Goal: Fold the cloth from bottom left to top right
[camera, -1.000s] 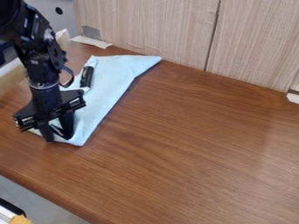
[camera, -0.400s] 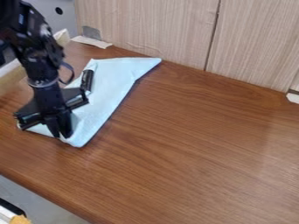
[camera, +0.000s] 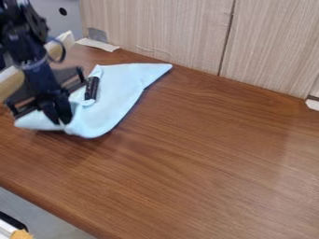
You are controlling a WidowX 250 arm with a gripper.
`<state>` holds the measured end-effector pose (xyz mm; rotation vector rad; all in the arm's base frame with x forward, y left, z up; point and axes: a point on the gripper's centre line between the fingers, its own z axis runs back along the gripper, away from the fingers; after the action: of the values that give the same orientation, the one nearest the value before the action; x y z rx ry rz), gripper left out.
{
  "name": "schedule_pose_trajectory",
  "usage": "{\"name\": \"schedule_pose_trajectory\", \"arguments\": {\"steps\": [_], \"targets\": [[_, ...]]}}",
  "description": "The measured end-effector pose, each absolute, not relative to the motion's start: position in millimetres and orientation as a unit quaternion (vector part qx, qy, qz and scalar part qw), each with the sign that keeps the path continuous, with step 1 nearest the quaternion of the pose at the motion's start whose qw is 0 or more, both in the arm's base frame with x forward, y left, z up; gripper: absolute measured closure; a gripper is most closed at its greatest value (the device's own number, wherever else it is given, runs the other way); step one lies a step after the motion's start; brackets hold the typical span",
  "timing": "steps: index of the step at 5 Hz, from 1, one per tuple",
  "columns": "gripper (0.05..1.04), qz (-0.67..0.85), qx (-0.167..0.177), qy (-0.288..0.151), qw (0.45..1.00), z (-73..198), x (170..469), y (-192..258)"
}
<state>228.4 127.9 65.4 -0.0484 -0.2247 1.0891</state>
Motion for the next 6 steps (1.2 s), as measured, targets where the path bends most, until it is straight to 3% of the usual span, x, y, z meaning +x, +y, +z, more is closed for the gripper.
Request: {"name": "schedule_pose_trajectory", "arguments": {"steps": [1, 3, 6], "targets": [[0.998, 0.51, -0.034, -0.122, 0.851, 80, 248, 124], [0.998, 0.493, -0.049, -0.126, 0.86, 84, 315, 105], [0.998, 0.498, -0.02, -0.114, 0.859, 43, 371, 96]]}}
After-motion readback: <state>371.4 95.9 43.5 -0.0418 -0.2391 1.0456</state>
